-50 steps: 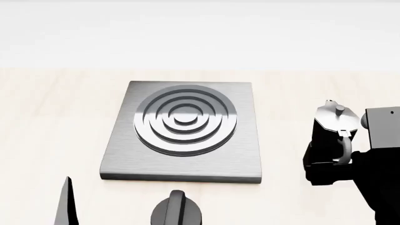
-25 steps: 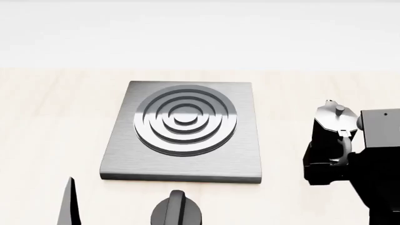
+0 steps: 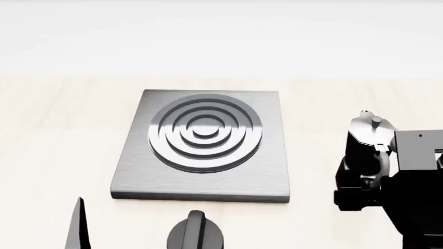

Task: Put both moka pots on the stove.

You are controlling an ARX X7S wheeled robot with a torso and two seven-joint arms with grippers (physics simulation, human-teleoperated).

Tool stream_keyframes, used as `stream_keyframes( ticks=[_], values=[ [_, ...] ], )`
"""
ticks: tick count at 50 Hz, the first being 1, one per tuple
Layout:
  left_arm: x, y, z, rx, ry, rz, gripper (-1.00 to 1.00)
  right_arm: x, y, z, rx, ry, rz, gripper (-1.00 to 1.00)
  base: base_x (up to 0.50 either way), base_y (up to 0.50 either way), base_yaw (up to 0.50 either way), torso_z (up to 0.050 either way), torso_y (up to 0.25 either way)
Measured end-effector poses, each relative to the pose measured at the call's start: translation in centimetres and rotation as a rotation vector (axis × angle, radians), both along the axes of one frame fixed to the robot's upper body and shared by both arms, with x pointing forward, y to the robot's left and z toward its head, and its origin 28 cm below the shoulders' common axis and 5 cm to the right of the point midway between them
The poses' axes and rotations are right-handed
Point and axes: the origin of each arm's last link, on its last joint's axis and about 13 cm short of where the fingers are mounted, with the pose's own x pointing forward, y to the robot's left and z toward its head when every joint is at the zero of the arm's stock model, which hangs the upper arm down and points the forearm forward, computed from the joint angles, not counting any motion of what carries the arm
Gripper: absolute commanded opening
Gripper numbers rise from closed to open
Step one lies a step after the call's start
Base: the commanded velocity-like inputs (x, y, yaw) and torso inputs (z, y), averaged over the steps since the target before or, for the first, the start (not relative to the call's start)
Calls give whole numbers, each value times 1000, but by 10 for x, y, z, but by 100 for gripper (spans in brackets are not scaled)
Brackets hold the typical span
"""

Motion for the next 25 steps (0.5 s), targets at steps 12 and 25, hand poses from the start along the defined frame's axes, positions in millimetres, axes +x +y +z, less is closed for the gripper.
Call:
stream_keyframes(
  ticks=[12,25],
  values=[
    [0,0,-1,1,0,0,100,1,1,-4,4,3,5,-100,0,0,0,0,0],
    [0,0,-1,1,0,0,100,-2,4,-3,-1,1,16,-100,0,0,0,0,0]
  ],
)
